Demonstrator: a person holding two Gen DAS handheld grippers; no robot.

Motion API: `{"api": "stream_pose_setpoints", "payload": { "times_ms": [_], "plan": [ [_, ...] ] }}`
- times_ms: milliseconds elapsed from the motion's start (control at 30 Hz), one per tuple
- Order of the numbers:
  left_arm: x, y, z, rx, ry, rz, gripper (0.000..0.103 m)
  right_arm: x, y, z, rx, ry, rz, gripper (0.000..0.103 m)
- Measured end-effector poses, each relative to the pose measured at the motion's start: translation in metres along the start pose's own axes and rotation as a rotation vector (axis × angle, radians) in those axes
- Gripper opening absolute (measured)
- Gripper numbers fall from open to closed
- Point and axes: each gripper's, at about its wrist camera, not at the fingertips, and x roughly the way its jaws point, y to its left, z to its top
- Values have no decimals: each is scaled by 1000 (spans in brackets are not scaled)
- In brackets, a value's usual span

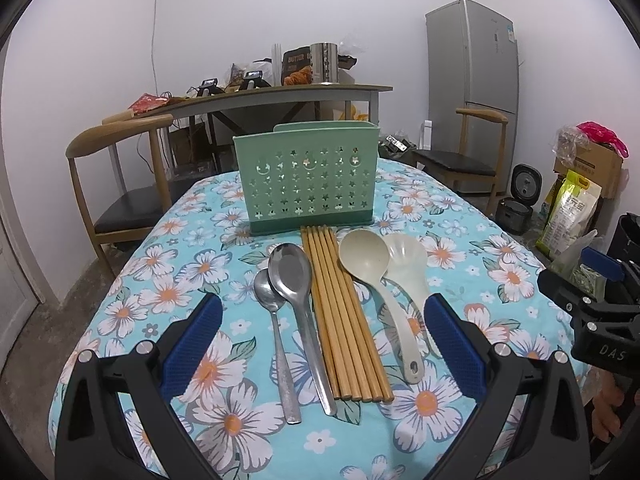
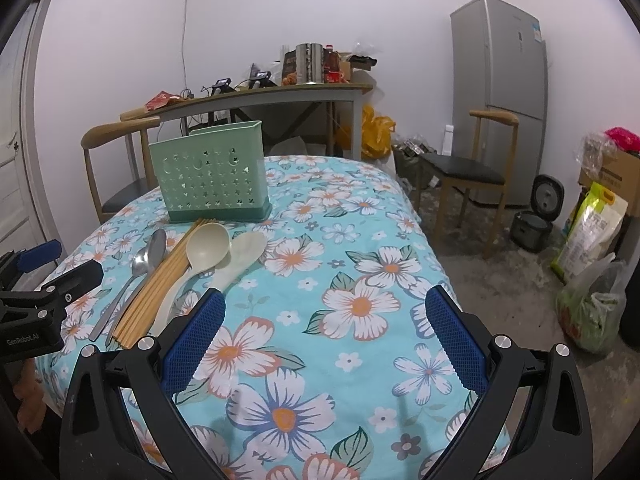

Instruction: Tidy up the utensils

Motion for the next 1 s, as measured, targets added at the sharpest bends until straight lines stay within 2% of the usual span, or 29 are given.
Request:
{"api": "stream_pose_setpoints", "payload": {
  "times_ms": [500,1000],
  "plan": [
    [0,11,1,-58,13,-19,99,1,2,-1,-9,-2,2,96],
    [-2,12,1,-58,3,-6,99,0,2,0,-17,-10,-8,96]
  ]
}}
